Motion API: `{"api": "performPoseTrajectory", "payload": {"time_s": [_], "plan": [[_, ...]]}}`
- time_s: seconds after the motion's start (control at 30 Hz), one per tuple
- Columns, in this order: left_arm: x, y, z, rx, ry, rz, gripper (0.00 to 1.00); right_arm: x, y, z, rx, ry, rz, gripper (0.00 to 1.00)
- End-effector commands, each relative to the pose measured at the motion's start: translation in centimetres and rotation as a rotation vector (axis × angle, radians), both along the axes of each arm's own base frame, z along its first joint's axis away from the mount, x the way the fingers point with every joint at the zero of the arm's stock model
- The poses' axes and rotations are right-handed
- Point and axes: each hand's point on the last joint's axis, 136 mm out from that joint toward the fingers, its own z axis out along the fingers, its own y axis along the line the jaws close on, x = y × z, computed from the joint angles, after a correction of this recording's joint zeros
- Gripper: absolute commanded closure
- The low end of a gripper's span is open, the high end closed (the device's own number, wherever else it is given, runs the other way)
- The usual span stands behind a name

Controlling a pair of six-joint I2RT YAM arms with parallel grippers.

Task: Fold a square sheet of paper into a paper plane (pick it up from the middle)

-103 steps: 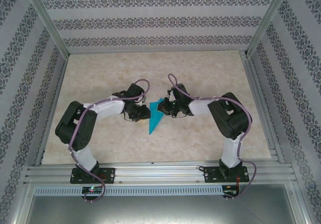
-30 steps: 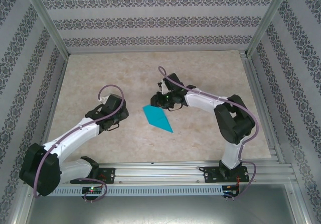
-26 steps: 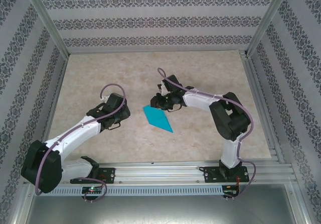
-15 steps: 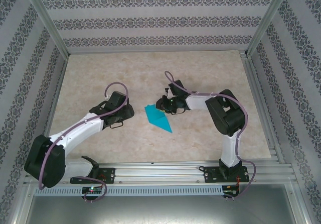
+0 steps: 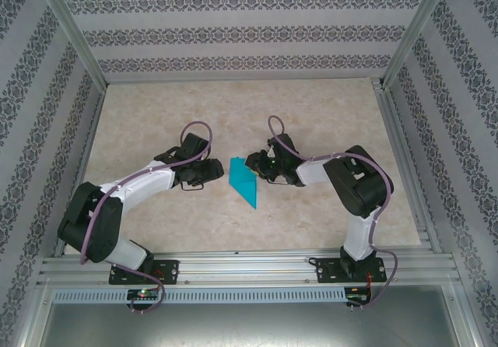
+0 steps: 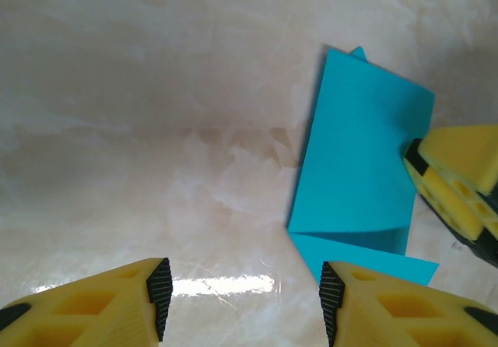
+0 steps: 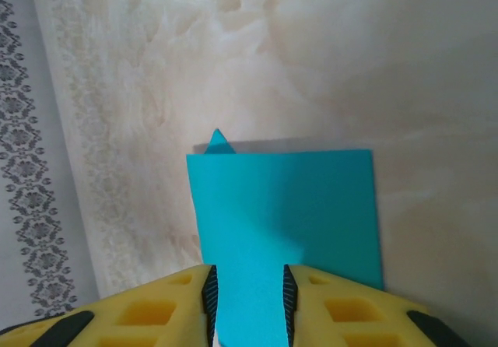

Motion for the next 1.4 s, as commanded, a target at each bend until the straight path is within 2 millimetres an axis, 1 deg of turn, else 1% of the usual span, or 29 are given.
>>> {"api": "performPoseTrajectory", "payload": {"time_s": [0.0,0.07,0.17,0.27,0.33,0.4,0.57,0.67,0.87,0.97,1.17,1.37], "plan": [[1.1,-0.6,1.0,-0.031,-0.025,-0.023,0.44,-0.5,-0.5,3.3,-0.038,-0.073,0.074,0.67],[1.1,-0.8,0.9,-0.035,-0.016,-0.03,0.44,-1.8,-0.8,4.1,-0.068,-0.089,0.133,0.68],[0.9,-0.8,0.5,-0.03,-0.002,-0.032,0.43,-3.9,-1.4,4.8,-0.102,-0.107,0.195,0.74],[0.9,-0.8,-0.1,-0.028,0.015,-0.029,0.44,-5.8,-0.7,5.5,-0.077,-0.101,0.285,0.79],[1.0,-1.1,-0.5,-0.044,0.025,-0.028,0.44,-6.7,-0.2,5.1,-0.103,-0.086,0.318,0.82],[1.1,-1.5,-0.7,-0.061,0.034,-0.03,0.44,-7.2,0.3,4.6,-0.125,-0.075,0.338,0.83],[1.4,-1.9,-1.0,-0.072,0.05,-0.035,0.43,-7.2,1.6,3.6,-0.137,-0.054,0.351,0.85],[1.3,-1.9,-1.0,-0.063,0.057,-0.043,0.43,-6.8,1.7,2.8,-0.147,-0.04,0.342,0.85],[1.2,-2.0,-1.4,-0.064,0.068,-0.046,0.43,-6.6,1.1,1.2,-0.164,0.004,0.326,0.85],[1.2,-2.2,-1.4,-0.074,0.069,-0.053,0.42,-6.6,0.4,0.1,-0.174,0.027,0.31,0.85],[1.4,-2.6,-1.3,-0.086,0.071,-0.068,0.41,-6.5,-0.3,-1.5,-0.122,0.063,0.285,0.85],[1.8,-3.5,-1.2,-0.122,0.088,-0.109,0.4,-6.7,-1.4,-3.9,-0.089,0.116,0.251,0.85]]}}
